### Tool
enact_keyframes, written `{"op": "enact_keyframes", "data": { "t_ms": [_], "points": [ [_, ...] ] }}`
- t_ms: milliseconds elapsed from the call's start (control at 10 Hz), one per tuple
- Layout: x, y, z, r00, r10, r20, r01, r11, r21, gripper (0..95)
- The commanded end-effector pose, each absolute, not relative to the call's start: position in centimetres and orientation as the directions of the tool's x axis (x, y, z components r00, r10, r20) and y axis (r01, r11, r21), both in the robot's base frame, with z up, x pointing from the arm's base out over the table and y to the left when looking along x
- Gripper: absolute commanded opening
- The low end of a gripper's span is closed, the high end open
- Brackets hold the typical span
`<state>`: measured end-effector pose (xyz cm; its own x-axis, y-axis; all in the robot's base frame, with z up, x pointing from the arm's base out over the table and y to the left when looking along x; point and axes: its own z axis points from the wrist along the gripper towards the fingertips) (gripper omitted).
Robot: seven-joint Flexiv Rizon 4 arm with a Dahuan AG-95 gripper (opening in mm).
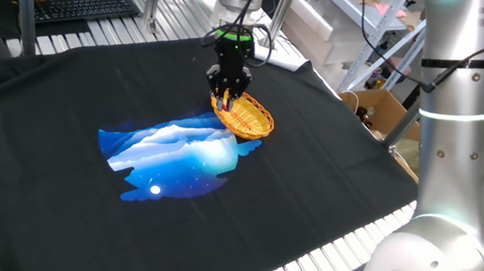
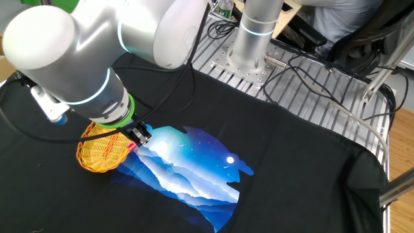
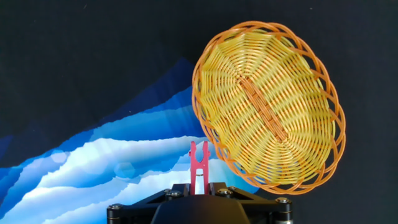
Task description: Use a clamp
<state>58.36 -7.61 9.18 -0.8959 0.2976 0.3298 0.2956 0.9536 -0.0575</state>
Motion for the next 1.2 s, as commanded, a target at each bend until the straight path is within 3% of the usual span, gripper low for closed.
{"op": "enact_keyframes", "data": {
  "t_ms": [100, 1200],
  "points": [
    [58.5, -7.7, 9.2, -0.889, 0.298, 0.347, 0.298, 0.953, -0.056, 0.0],
    [56.6, -9.2, 8.7, -0.899, 0.217, 0.381, 0.222, 0.974, -0.031, 0.0]
  ]
}}
